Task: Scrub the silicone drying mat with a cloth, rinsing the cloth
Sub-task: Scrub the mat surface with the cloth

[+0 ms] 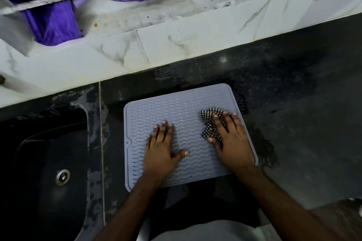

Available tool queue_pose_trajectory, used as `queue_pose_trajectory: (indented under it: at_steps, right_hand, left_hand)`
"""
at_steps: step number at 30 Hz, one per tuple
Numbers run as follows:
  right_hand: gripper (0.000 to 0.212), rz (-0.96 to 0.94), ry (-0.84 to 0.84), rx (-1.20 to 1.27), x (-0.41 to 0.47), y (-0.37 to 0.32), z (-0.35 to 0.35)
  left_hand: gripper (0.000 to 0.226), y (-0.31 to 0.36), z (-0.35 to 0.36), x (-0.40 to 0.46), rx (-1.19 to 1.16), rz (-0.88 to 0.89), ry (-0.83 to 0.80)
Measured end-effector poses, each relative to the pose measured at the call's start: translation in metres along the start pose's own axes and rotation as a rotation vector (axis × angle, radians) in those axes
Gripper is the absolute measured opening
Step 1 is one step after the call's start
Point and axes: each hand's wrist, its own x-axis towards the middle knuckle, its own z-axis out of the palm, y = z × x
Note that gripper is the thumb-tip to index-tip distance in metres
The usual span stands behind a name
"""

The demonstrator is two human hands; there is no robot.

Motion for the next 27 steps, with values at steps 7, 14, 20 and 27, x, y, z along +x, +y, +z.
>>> queue_pose_trajectory:
  at_steps: [7, 14, 20, 27]
  right_hand:
    - [0.050, 0.042, 0.040, -0.013, 0.025, -0.021, 0.008]
    - [0.047, 0.070, 0.056, -0.039, 0.040, -0.021, 0.011]
    - [0.044, -0.025, 0.073, -0.056, 0.044, 0.006, 0.002]
    - [0.041, 0.116, 0.049, -0.031, 0.052, -0.001, -0.020]
  left_hand:
    - [0.101, -0.007, 0.002, -0.001, 0.024, -0.009, 0.035]
    - [0.098, -0.009, 0.004, -0.006, -0.004, -0.005, 0.070]
    - [0.098, -0.014, -0.002, -0.007, -0.010, 0.014, 0.050]
    - [0.092, -0.015, -0.010, -0.010, -0.028, 0.042, 0.036]
